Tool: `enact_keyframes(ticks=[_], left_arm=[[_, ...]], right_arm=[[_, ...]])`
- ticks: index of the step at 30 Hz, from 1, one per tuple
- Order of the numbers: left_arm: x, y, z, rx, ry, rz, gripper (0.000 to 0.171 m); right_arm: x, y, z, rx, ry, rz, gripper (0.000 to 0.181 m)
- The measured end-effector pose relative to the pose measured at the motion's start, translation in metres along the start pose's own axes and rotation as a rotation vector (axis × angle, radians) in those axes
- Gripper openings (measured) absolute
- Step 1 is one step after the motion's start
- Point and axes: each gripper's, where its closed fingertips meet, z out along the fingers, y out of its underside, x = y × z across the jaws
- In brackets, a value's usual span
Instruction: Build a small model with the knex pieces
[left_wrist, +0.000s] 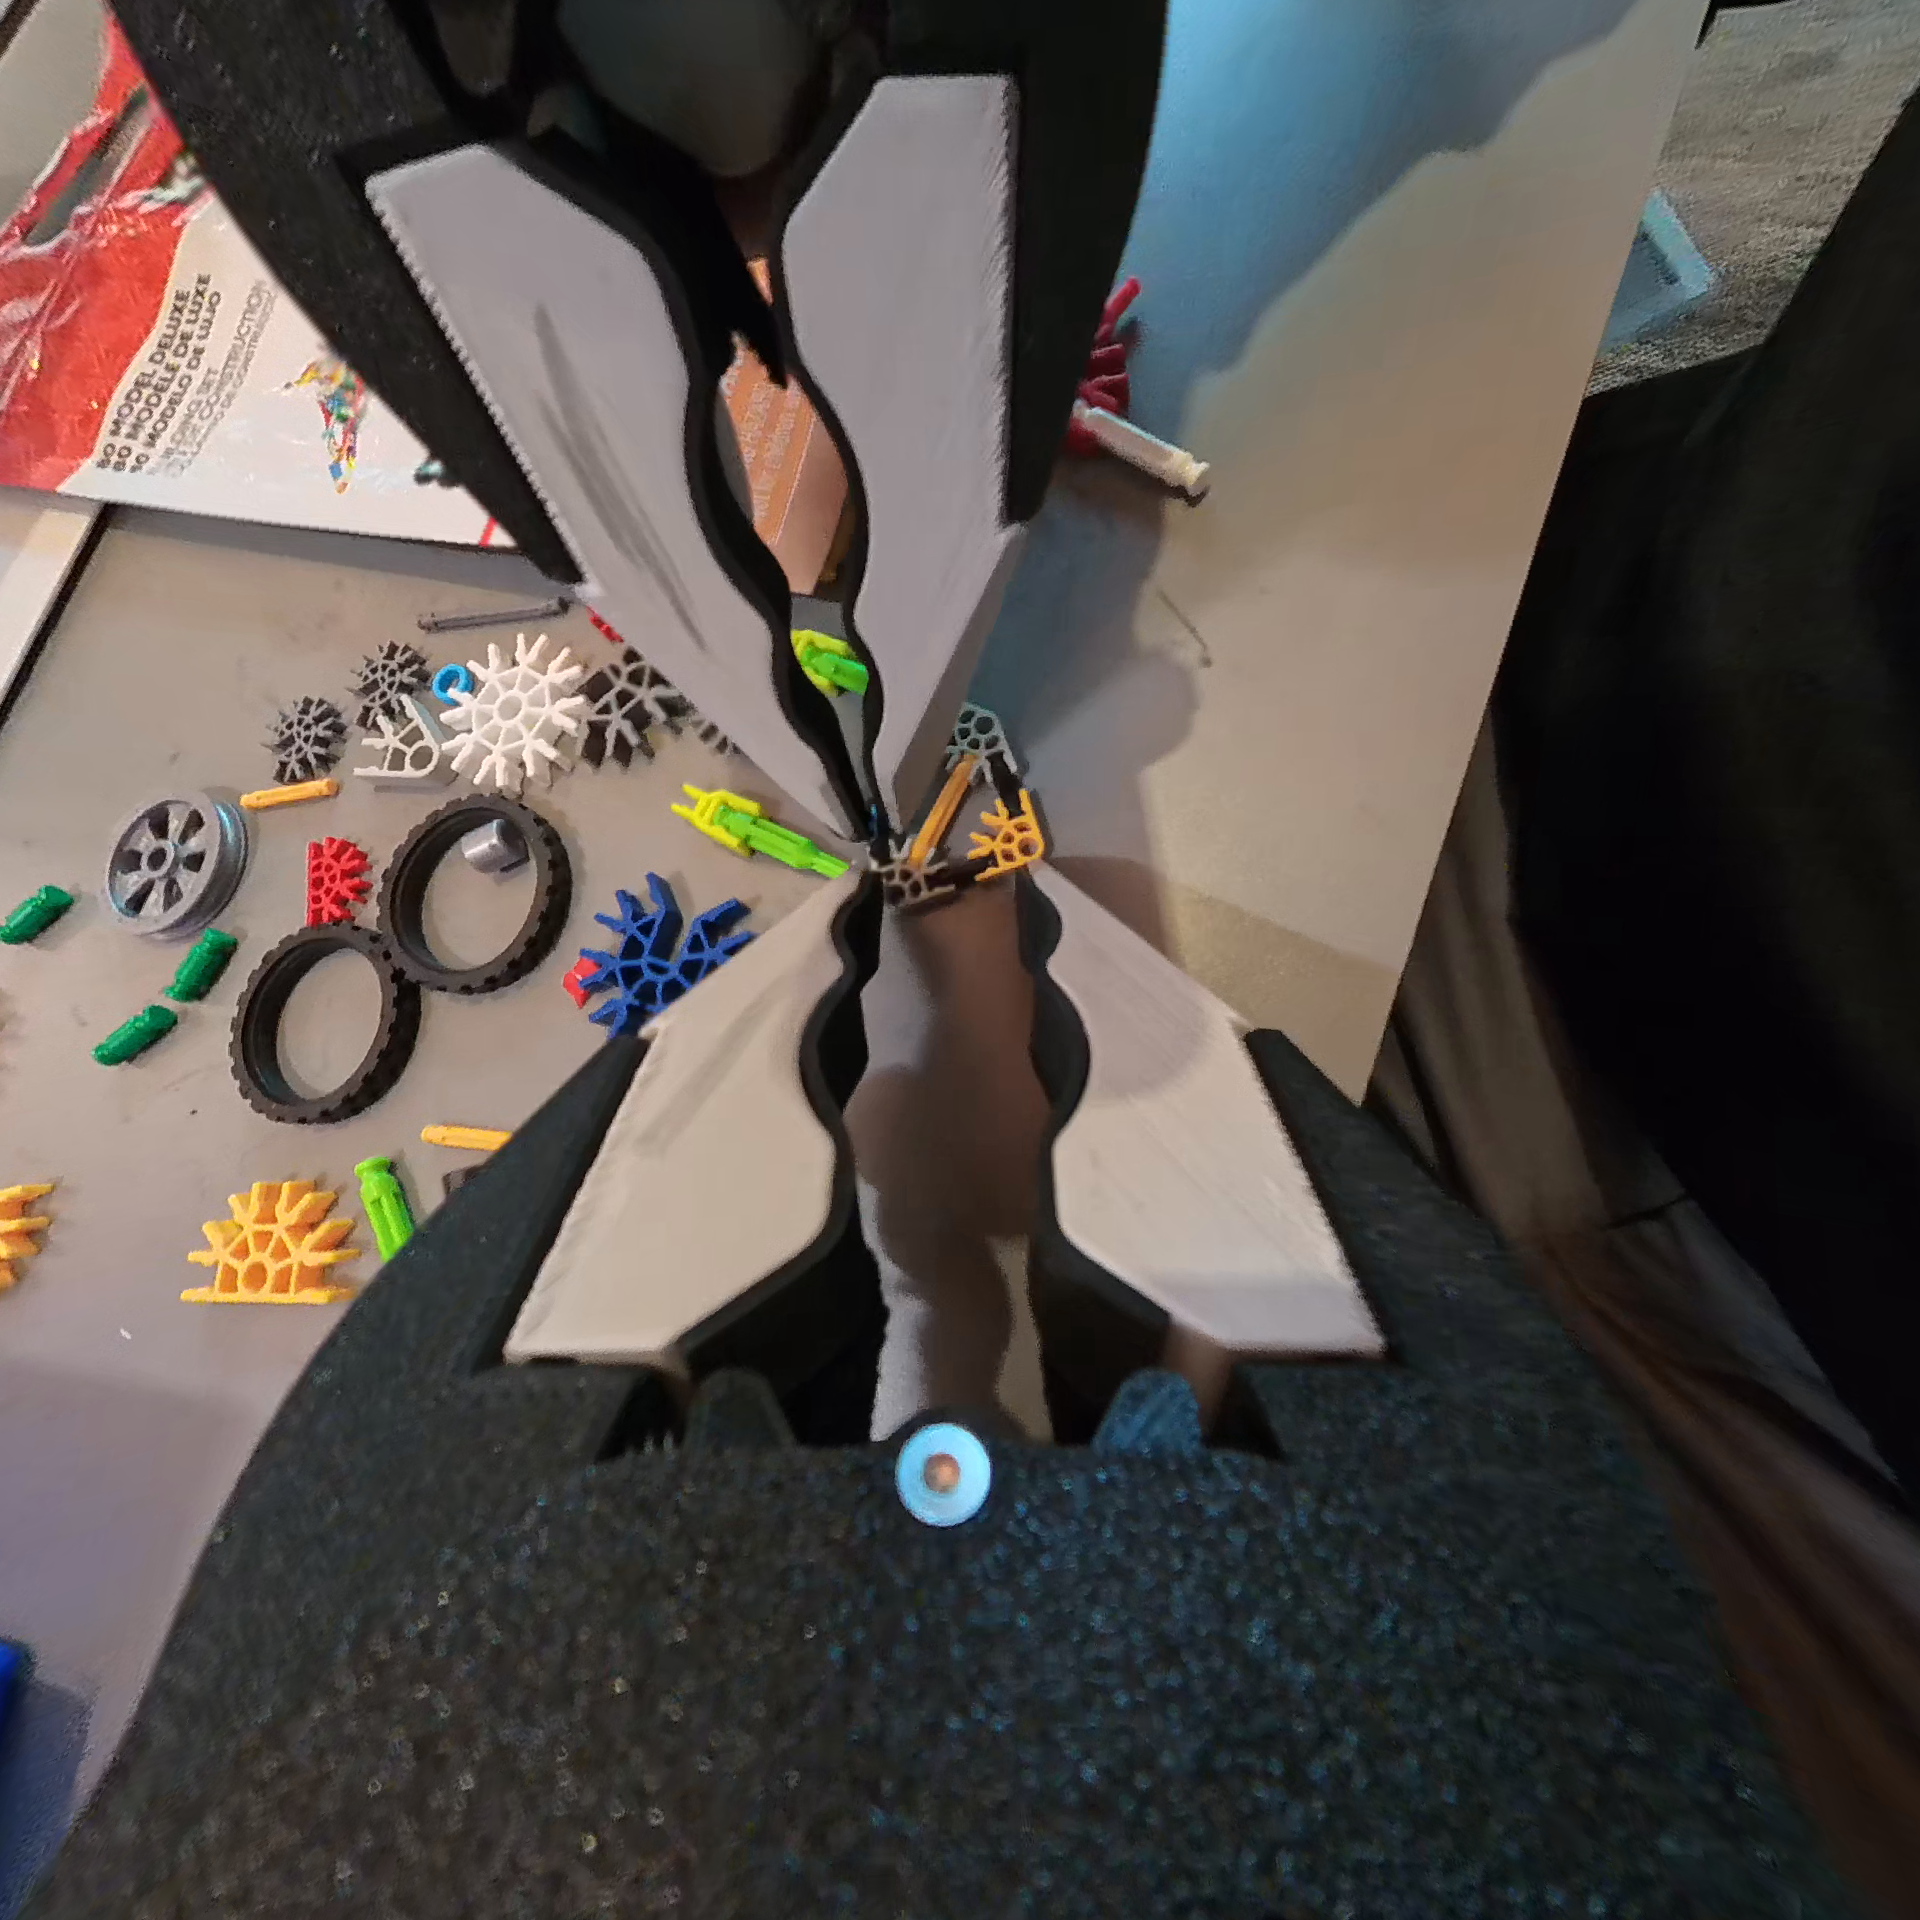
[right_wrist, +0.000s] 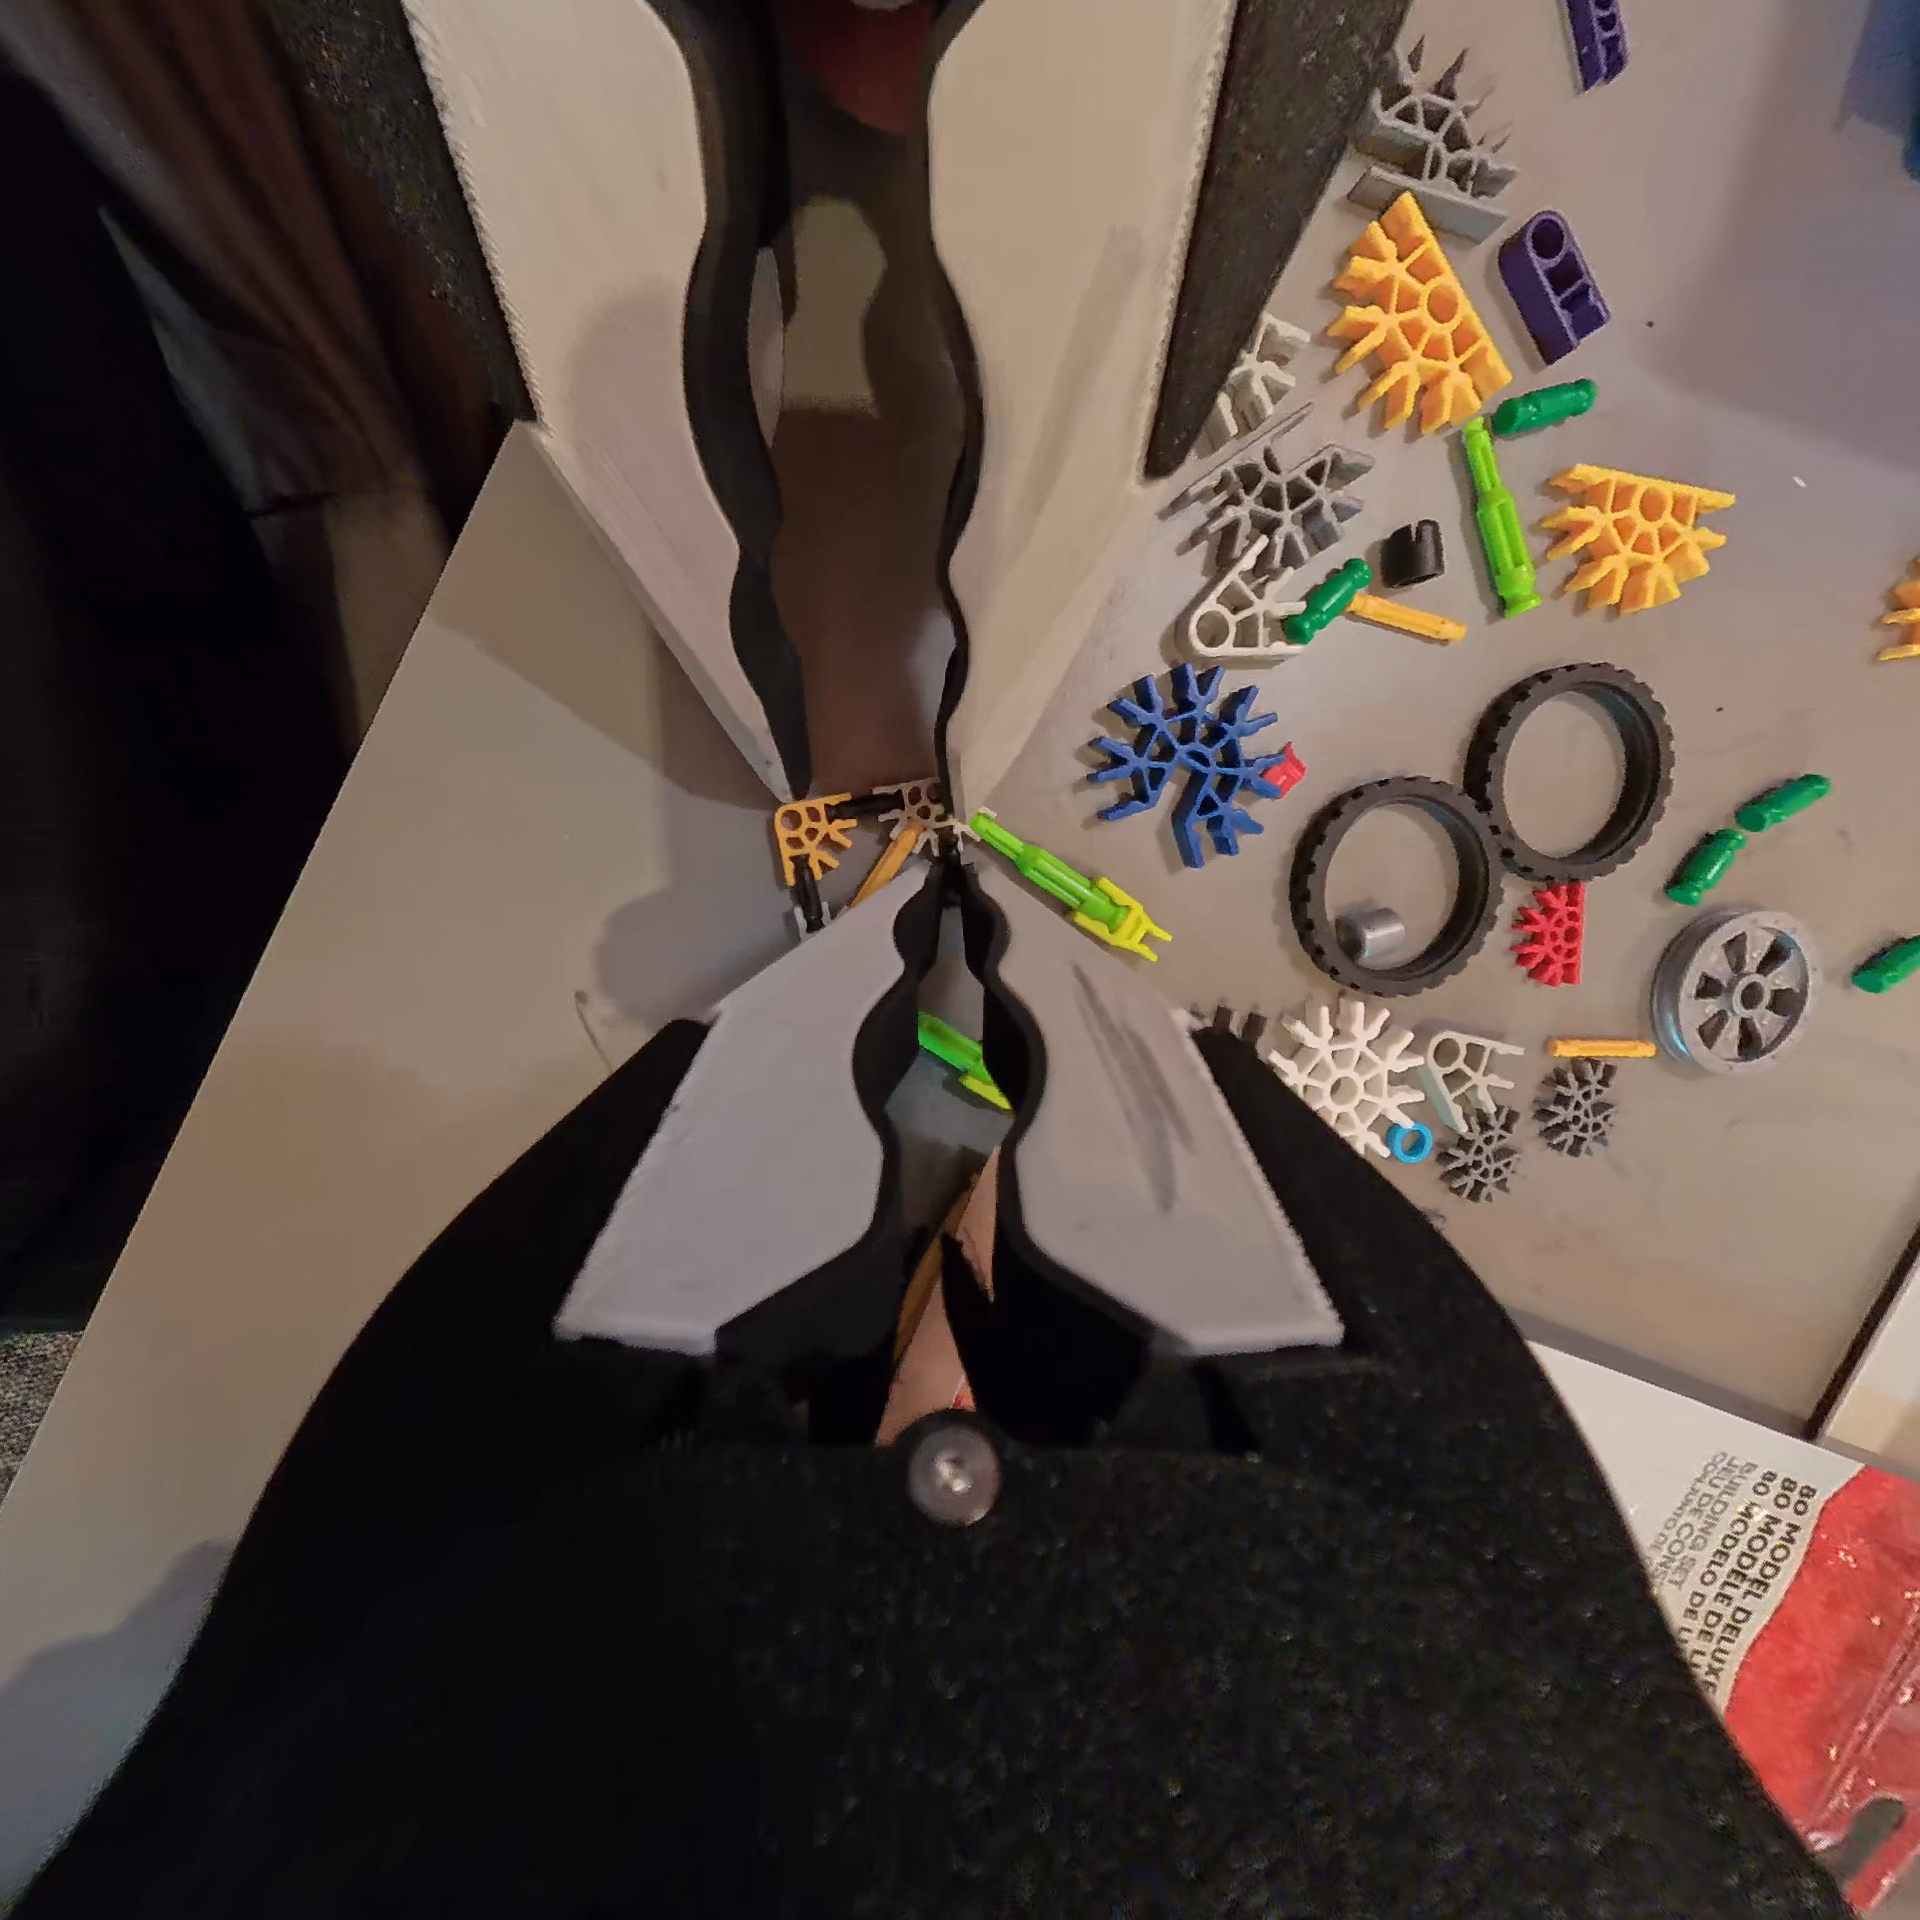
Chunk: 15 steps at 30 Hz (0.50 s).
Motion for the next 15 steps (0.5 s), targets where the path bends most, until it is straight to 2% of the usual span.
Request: enact_keyframes(ticks=[7, 15], left_arm=[[0.0, -0.0027, 0.0008, -0.019, -0.019, 0.107, 0.024], [-0.0011, -0.0029, 0.0028, -0.035, -0.02, 0.154, 0.02]], right_arm=[[-0.0008, -0.0003, 0.0003, -0.013, -0.01, -0.016, 0.002], [-0.0003, -0.0016, 0.0006, -0.028, -0.011, -0.056, 0.002]])
